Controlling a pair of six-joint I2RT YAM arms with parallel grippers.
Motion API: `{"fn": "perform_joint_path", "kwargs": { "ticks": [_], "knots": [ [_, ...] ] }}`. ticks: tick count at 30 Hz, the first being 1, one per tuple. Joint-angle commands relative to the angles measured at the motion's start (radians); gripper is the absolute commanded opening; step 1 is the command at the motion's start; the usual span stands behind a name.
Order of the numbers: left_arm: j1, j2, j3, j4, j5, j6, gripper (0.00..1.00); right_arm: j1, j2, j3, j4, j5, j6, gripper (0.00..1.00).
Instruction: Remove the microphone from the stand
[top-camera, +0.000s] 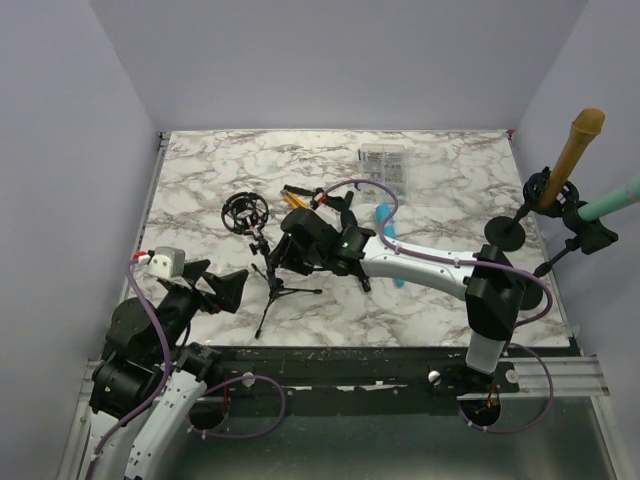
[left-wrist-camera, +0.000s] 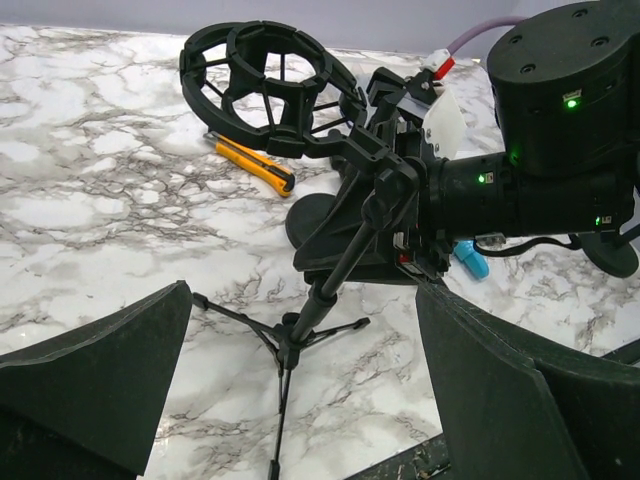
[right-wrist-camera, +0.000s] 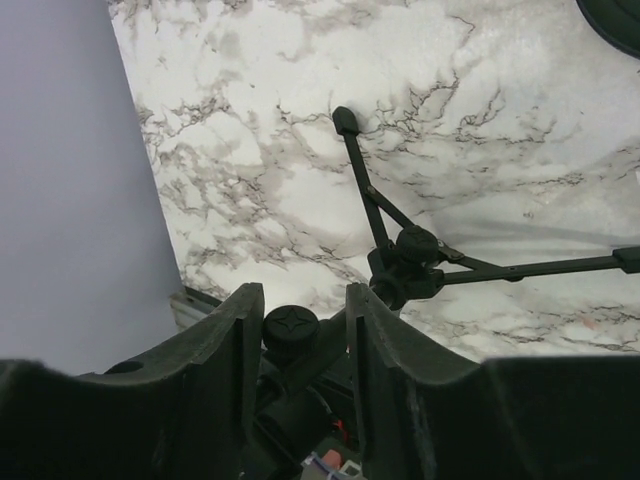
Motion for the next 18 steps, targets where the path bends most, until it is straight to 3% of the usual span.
{"fn": "perform_joint_path", "kwargs": {
  "ticks": [1,7,14,18],
  "knots": [
    [0.000,-0.014,-0.007,0.012,-0.024,0.011,0.99,0.008,-0.027,-0.097,0.063,0.023,0.086,0.37],
    [0.000,-0.020,-0.005,0.007,-0.024,0.012,0.99,0.008,-0.071,-0.246,0.196,0.047,0.178,0.01],
    [0.000,-0.018,-0.016,0.021,-0.025,0.008,0.98,0.008,-0.164,-0.563,0.638,0.091,0.149,0.01],
    [0.000,-0.012,-0.013,0.020,-0.024,0.005,0.99,0.008,-0.201,-0.559,0.609,0.115,0.056,0.02]
  ]
}}
